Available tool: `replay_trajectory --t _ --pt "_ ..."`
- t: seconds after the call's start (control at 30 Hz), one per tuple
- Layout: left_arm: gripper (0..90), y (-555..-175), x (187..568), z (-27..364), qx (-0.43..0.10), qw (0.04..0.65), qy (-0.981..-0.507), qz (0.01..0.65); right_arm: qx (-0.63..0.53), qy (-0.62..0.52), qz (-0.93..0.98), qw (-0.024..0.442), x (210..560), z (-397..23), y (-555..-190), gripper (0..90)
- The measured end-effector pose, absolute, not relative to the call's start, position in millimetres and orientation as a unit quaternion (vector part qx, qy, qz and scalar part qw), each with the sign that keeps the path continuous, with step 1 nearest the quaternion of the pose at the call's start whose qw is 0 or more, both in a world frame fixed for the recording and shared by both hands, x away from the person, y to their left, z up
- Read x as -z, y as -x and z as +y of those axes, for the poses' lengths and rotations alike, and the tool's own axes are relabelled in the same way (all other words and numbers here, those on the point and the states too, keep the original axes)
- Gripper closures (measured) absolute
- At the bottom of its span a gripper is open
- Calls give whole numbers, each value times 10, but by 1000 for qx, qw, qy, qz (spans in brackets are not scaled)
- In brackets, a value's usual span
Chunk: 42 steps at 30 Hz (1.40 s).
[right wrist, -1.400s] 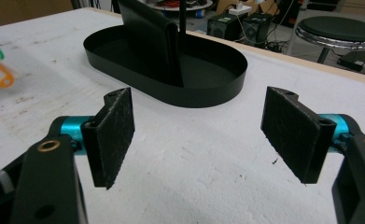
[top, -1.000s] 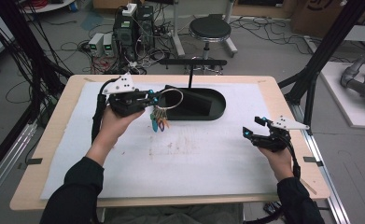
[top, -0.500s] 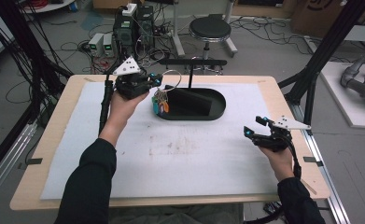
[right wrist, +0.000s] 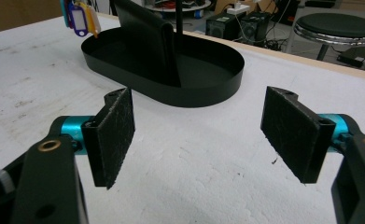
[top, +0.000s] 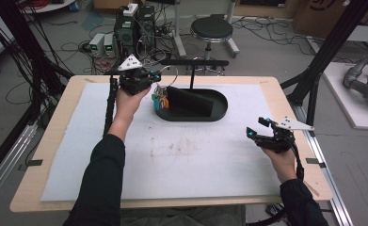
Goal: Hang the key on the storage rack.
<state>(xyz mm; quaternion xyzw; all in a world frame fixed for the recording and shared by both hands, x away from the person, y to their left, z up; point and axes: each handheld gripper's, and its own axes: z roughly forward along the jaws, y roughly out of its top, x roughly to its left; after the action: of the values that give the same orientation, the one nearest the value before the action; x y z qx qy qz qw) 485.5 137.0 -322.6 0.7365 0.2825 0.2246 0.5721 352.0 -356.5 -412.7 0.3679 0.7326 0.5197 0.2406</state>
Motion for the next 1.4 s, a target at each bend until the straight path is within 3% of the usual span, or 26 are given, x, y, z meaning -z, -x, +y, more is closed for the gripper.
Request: replay_trajectory --t 0.63,0.73,0.83,1.03,1.27,1.4 --pt "857 -4960 3379 1373 -229 559 -727 327 -514 -372 737 233 4143 -3555 -3519 266" --pt "737 -4952 3395 1354 -237 549 -727 336 -515 -372 735 236 4144 -3557 -3529 269" --pt "703 -4937 3405 1353 -238 533 -733 349 -515 -373 735 234 4144 -3551 -3533 271" --pt "480 -4721 3393 1366 -254 509 -744 350 -518 -376 732 233 4143 -3570 -3536 271" --pt "381 -4238 3405 1492 -247 522 -752 318 -524 -377 728 232 4129 -3585 -3522 270" --pt "367 -4001 3417 1575 -246 520 -761 300 -525 -376 729 225 4131 -3588 -3525 270"
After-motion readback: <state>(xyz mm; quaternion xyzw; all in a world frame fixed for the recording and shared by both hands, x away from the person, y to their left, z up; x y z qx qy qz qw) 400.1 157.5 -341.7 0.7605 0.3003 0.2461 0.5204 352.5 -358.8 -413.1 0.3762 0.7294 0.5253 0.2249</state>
